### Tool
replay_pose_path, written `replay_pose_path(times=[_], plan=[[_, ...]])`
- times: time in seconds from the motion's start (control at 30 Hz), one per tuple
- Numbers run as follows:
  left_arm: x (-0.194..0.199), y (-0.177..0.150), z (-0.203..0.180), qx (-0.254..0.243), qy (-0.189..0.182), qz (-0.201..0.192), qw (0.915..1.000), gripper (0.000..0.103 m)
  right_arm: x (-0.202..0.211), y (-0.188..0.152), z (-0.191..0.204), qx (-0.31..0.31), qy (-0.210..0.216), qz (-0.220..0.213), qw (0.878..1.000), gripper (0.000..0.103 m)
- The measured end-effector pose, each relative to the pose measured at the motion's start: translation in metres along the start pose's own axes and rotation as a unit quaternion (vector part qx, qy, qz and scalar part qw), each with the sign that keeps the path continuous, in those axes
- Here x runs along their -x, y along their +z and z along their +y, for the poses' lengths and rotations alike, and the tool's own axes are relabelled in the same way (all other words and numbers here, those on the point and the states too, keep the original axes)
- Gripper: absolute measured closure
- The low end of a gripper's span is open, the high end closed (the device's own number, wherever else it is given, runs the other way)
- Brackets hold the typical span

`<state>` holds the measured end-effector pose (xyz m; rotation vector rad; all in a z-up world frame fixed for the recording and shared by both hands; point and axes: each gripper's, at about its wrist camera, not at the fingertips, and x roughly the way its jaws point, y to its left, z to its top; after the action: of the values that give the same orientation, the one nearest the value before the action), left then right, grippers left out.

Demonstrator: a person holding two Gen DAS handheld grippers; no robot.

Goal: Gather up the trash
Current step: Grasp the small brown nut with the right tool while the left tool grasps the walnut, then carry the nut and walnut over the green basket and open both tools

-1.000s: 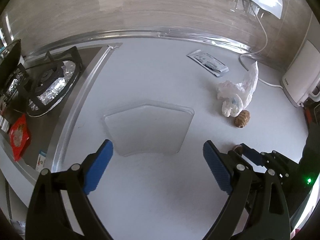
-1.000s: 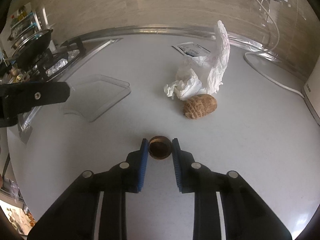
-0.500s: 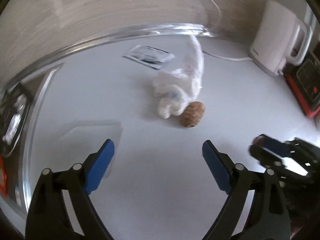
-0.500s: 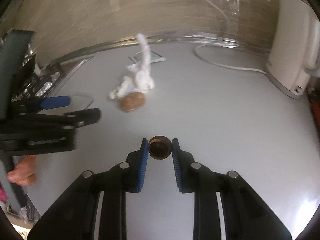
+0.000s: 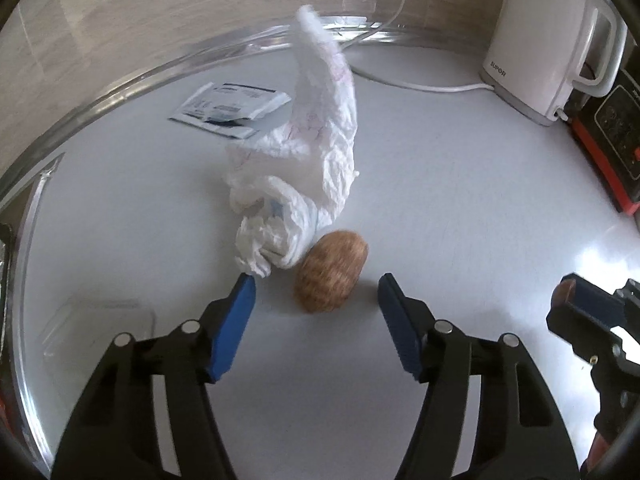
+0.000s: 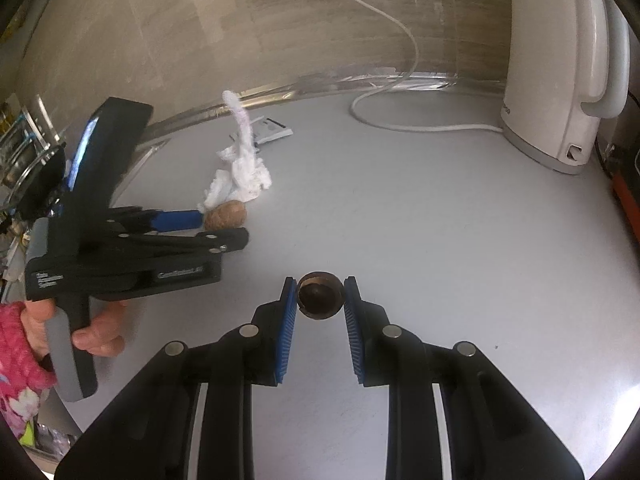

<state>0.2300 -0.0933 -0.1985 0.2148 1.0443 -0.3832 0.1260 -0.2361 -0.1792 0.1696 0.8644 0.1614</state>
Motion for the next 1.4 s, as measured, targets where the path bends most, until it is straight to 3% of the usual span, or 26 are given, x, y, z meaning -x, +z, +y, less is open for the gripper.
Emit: replay_pose_path(times=[0.17, 0.23, 0.43, 0.63, 0.83, 1.03, 1.17, 1.4], plan=[[-0.001, 0.005, -0.001, -0.002, -0.010, -0.005, 0.9999, 0.068, 0.000, 0.001, -0.001, -0.004, 0.004, -0.004, 1.000, 0.078], [0.000, 0.003, -0.002, -0.004, -0.012, -0.006, 0.9999, 0.072, 0.001, 0.001, -0.002, -0.007, 0.005, -0.006, 1.000, 0.078], [0.011, -0.007, -0.001, 0.007, -0.015, -0.015, 0.9998, 0.072, 0.002, 0.000, -0.001, -0.007, 0.008, -0.004, 1.000, 0.078], [0.068, -0.026, 0.013, 0.037, -0.021, -0.043, 0.9982, 0.073, 0.016, 0.000, 0.022, 0.017, 0.020, -0.003, 1.000, 0.078], [0.144, -0.079, 0.035, 0.066, 0.015, -0.055, 0.9962, 0.072, 0.041, -0.018, 0.074, 0.060, 0.050, 0.006, 0.997, 0.078], [0.205, -0.160, 0.065, 0.111, 0.066, -0.045, 0.9906, 0.072, 0.066, -0.060, 0.139, 0.112, 0.097, 0.035, 0.988, 0.078], [0.232, -0.219, 0.081, 0.148, 0.100, -0.033, 0.9833, 0.072, 0.084, -0.092, 0.183, 0.150, 0.132, 0.058, 0.978, 0.078], [0.258, -0.301, 0.097, 0.215, 0.121, -0.021, 0.9688, 0.072, 0.106, -0.141, 0.233, 0.198, 0.175, 0.094, 0.960, 0.078]])
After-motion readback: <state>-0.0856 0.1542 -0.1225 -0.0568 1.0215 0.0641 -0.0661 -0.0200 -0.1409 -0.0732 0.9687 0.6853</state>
